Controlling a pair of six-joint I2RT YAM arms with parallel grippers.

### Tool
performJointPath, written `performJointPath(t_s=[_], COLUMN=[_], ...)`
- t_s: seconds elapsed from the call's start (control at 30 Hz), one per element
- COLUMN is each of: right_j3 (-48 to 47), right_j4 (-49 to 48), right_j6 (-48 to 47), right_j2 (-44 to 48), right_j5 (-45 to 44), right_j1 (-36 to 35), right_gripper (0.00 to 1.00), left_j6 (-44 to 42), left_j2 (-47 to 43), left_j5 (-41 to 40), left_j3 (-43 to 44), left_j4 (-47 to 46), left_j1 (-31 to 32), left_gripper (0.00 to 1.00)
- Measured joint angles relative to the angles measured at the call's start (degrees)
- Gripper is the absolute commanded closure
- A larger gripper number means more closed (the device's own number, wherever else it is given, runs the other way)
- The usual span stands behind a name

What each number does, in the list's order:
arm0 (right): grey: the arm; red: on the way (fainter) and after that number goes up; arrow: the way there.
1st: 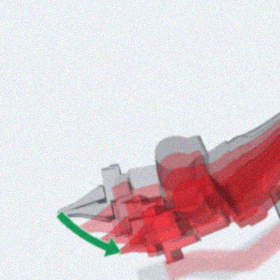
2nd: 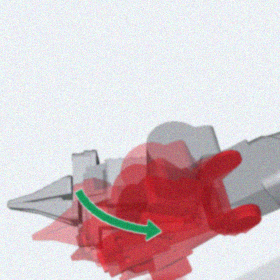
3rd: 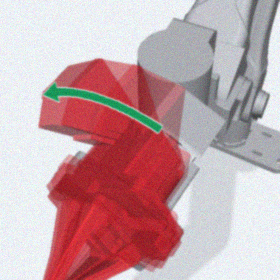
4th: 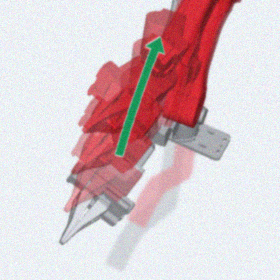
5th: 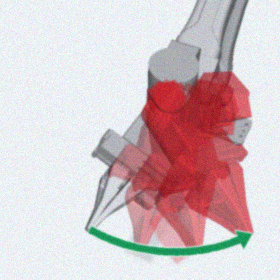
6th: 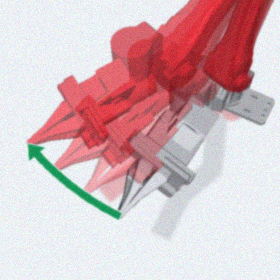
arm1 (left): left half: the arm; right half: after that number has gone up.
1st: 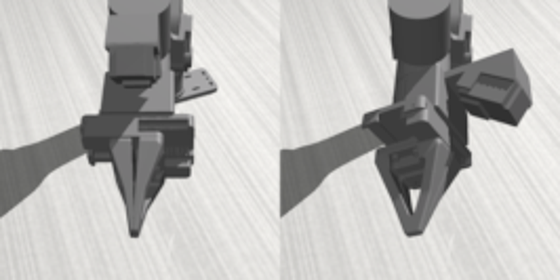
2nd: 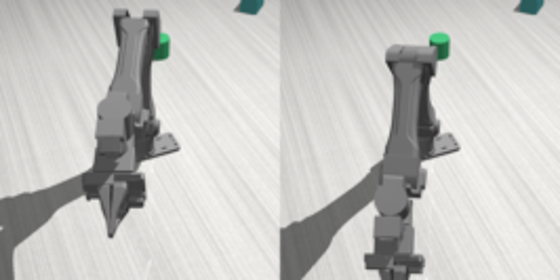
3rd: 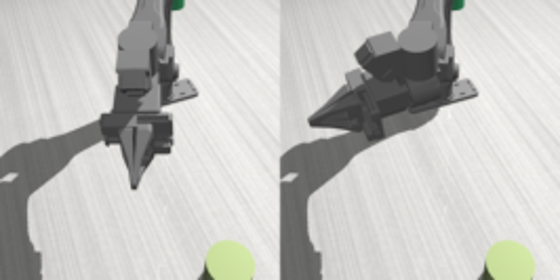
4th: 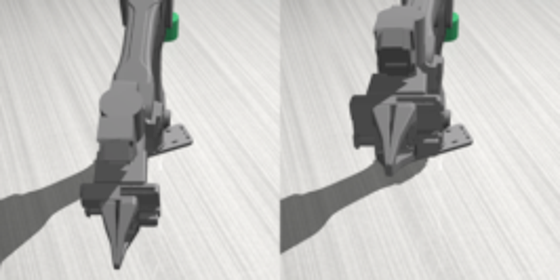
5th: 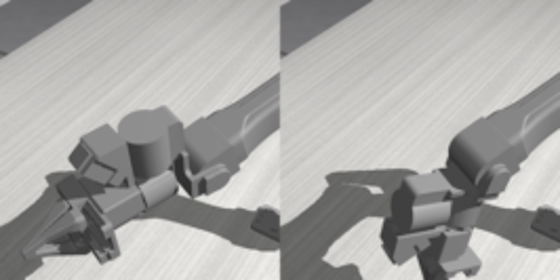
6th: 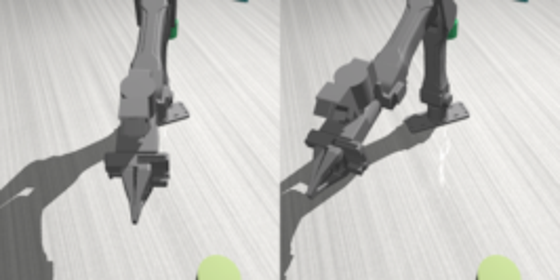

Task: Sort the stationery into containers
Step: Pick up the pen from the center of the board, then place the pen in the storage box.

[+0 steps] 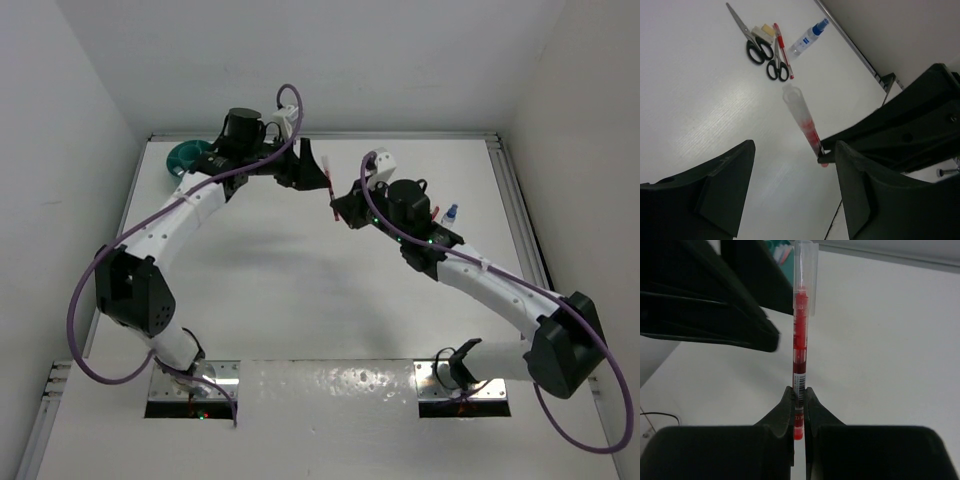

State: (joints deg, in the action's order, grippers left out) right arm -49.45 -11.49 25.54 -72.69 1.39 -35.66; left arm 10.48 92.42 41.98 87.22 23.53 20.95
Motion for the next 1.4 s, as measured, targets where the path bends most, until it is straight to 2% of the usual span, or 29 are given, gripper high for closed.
performJointPath(t_s=[0.2,0.3,0.33,0.43,0.53,0.57,0.63,0.67,0.7,0.73,0.77,0.87,1.0,1.17,1.3,1.4], right_j3=[-2.4,-2.6,-2.6,-2.6,-2.6,-2.6,-2.6,-2.6,-2.6,-2.6,-2.6,-3.2,-3.6,-3.6,-3.6,-3.8], right_j4=[-3.0,-3.2,-3.2,-3.2,-2.9,-2.9,-2.9,-2.9,-3.0,-3.1,-3.1,-2.9,-3.0,-3.7,-5.2,-5.1], right_j6=[-1.2,-1.4,-1.5,-1.6,-1.6,-1.6,-1.6,-1.6,-1.6,-1.4,-1.0,-1.6,-2.1,-2.4,-2.6,-2.4], right_j2=[-3.0,-3.9,-4.1,-4.4,-4.8,-5.4,-5.6,-5.6,-5.7,-5.9,-6.1,-7.0,-8.1,-9.0,-12.0,-15.0], right_j5=[2.0,2.3,2.3,2.3,2.2,2.1,2.0,2.0,1.9,1.8,1.8,1.7,0.8,0.6,1.3,3.0], right_j1=[-2.4,-3.0,-3.1,-3.5,-3.5,-3.5,-3.5,-3.5,-3.5,-3.5,-3.5,-3.5,-3.3,-2.1,-0.4,1.2], right_gripper=[1.0,1.0,1.0,1.0,1.0,1.0,1.0,0.95,0.81,0.51,0.43,0.28,0.26,0.26,0.27,0.27], left_j6=[1.6,2.0,2.1,2.3,3.7,4.1,3.8,3.8,3.9,3.9,3.1,0.2,-7.1,-21.0,-29.8,-33.0], left_j2=[1.5,1.7,1.7,2.1,2.3,2.3,2.3,2.3,2.3,2.3,2.3,2.7,3.2,3.7,5.9,9.2], left_j5=[-1.3,-2.9,-3.5,-4.9,-4.7,-4.4,-5.3,-5.6,-5.9,-6.2,-7.4,-11.8,-19.5,-27.3,-25.7,-22.1], left_j3=[0.0,0.0,0.0,0.0,0.2,0.4,0.5,0.5,0.5,0.6,0.6,1.8,4.8,5.2,4.1,4.0], left_j4=[-1.8,-2.0,-2.1,-2.4,-2.7,-2.6,-2.7,-2.6,-2.4,-2.3,-1.9,0.2,0.9,-4.6,-11.8,-16.3], left_j1=[0.4,0.8,1.0,1.5,1.6,1.9,2.5,2.4,2.3,2.2,2.1,-0.2,-7.6,-19.2,-25.4,-27.8], left_gripper=[0.4,0.52,0.63,0.76,0.98,1.0,1.0,1.0,1.0,1.0,1.0,1.0,1.0,1.0,1.0,1.0])
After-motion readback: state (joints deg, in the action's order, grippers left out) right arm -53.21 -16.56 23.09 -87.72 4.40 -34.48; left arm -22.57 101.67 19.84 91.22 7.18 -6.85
